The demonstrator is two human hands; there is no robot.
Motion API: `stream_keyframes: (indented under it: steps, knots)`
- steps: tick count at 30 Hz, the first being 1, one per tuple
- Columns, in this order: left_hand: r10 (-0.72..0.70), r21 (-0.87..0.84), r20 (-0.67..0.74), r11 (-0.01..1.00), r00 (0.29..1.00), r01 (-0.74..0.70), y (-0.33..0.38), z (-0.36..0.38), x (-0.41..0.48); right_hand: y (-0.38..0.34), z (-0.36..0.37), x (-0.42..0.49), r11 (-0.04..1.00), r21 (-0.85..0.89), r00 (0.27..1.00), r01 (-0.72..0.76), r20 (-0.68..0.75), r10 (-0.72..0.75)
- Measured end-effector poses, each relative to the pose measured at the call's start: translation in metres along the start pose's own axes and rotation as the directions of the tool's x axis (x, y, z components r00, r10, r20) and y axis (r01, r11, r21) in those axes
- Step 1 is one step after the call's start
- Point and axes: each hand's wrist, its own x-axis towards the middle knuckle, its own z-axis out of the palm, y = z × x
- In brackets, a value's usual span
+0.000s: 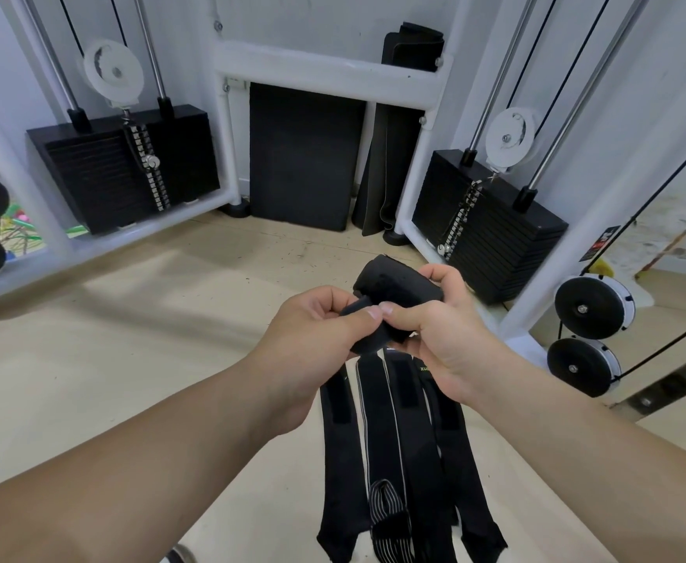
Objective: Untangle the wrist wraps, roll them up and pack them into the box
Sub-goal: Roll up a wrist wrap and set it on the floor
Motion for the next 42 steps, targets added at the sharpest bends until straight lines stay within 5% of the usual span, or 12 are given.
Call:
stream_keyframes:
  steps: [12, 18, 24, 32, 37, 42]
  knots:
    - [-0.019, -0.131, -0.091, 0.991, 0.996, 0.007, 0.003, -0.004, 0.002, -0.009, 0.000, -0.004, 0.999, 0.039, 0.994, 0.023, 0.107, -0.027]
    - [-0.078, -0.284, -0.029, 0.957, 0.997, 0.066, 0.007, -0.004, 0.002, -0.007, -0.006, -0.004, 1.000, 0.006, 0.990, 0.018, 0.137, -0.018]
    - [0.073, 0.073, -0.090, 0.995, 0.993, -0.066, -0.005, -0.001, 0.001, -0.004, -0.005, -0.005, 0.996, -0.086, 0.993, 0.024, 0.120, -0.014]
    - [0.116, 0.086, -0.223, 0.991, 0.968, -0.099, -0.006, -0.003, 0.003, -0.004, -0.001, -0.010, 0.997, -0.068, 0.985, -0.024, 0.171, 0.035]
    - [0.077, 0.068, -0.216, 0.996, 0.973, -0.063, -0.007, -0.004, 0.004, 0.000, 0.004, -0.015, 0.993, -0.109, 0.988, 0.043, 0.153, -0.026]
    - [0.063, 0.047, -0.167, 0.997, 0.984, -0.056, -0.009, -0.005, 0.009, 0.004, 0.000, -0.008, 0.997, 0.029, 0.992, -0.067, 0.108, 0.064]
